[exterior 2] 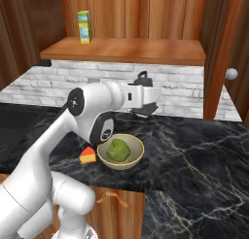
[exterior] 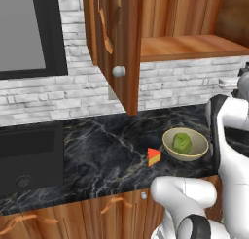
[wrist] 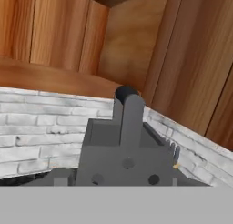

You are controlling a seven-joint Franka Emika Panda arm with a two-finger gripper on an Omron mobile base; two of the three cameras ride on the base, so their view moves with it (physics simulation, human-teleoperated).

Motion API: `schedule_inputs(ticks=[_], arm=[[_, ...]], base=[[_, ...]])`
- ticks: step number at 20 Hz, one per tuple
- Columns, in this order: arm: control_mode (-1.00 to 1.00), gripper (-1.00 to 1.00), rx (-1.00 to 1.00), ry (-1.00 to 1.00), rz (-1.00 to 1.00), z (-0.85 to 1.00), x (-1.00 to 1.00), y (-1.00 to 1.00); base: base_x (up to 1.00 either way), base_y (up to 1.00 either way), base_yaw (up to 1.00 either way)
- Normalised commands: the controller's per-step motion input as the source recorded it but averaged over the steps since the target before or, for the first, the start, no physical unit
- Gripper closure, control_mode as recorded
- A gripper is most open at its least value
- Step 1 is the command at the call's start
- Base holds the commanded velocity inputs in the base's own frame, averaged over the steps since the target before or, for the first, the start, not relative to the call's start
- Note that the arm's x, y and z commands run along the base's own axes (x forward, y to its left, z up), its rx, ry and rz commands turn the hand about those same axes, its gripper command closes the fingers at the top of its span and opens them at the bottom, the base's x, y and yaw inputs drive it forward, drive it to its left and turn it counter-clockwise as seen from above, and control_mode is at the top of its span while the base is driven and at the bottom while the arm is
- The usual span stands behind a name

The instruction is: Pick the cheese from the fridge and the cheese grater from the cabinet and place them next to the salad bowl.

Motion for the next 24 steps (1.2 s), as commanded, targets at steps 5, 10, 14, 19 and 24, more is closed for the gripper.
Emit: schedule_inputs(ticks=[5,10,14,19,24], arm=[[-1.00,1.00,0.10,0.01,0.11,-0.69,-0.25,-0.15],[-1.00,1.00,0.06,0.00,0.34,-0.26,-0.29,-0.48],[-1.00,1.00,-0.01,-0.01,0.19,-0.39,-0.28,-0.36],[-1.00,1.00,-0.05,-0.01,0.13,-0.44,-0.06,-0.02],[-1.00,1.00,0.00,0.05,0.03,-0.62,0.00,0.00]], base=[[0.00,0.00,0.00],[0.00,0.00,0.00],[0.00,0.00,0.00],[0.00,0.00,0.00],[0.00,0.00,0.00]])
